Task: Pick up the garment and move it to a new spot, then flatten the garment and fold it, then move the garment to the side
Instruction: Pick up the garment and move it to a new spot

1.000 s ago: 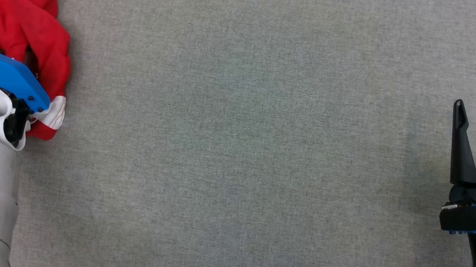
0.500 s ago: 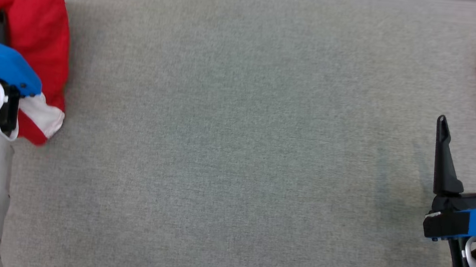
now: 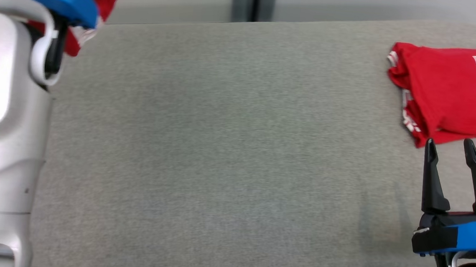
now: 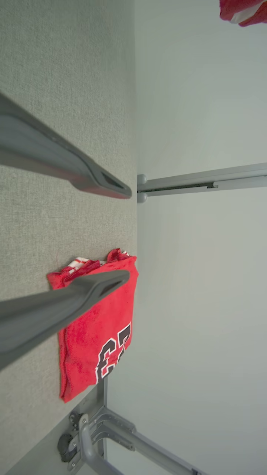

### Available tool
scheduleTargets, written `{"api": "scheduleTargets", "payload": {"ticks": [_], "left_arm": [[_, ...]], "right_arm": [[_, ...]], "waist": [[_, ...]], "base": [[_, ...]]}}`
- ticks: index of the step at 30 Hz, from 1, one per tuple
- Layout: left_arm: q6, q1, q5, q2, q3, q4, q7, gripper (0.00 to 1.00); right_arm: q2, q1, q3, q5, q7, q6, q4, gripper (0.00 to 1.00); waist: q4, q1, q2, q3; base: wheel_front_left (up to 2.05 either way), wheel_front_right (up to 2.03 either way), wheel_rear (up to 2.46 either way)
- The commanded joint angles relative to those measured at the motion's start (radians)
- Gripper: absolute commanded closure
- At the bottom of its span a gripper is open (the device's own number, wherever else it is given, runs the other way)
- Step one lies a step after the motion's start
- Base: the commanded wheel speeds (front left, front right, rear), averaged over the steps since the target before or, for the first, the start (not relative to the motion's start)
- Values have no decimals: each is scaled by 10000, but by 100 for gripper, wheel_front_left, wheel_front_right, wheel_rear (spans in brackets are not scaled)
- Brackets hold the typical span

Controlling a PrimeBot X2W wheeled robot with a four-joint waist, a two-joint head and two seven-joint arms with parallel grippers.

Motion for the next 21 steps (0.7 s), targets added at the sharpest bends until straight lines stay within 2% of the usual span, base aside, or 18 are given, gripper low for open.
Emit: {"api": "scheduleTargets", "payload": {"ticks": [1, 6, 11, 16, 21], "left_arm": [[-19, 17, 16, -75, -159, -347, 113, 100], [1, 440, -159, -570, -724, -1868, 705, 100], [84, 1165, -241, -1038, -1235, -2705, 1097, 100], [94, 2225, -275, -1453, -1873, -2618, 1120, 100], [135, 3505, -367, -1760, -2458, -1975, 889, 100]], "right_arm": [[33, 123, -2, 27, -68, 6, 69, 0], [55, 144, -22, 228, -278, 6, 334, 0], [54, 227, 12, 461, -464, 6, 543, 0], [56, 239, -4, 546, -610, 6, 711, 0], [54, 198, 38, 600, -677, 6, 859, 0]], "waist": [[-333, 1, 0, -208], [-869, 1, 0, -241], [-1223, 1, 0, -212], [-1330, 1, 0, -179], [-1357, 1, 0, -176]], "base": [[0, 0, 0], [0, 0, 0], [0, 0, 0], [0, 0, 0], [0, 0, 0]]}}
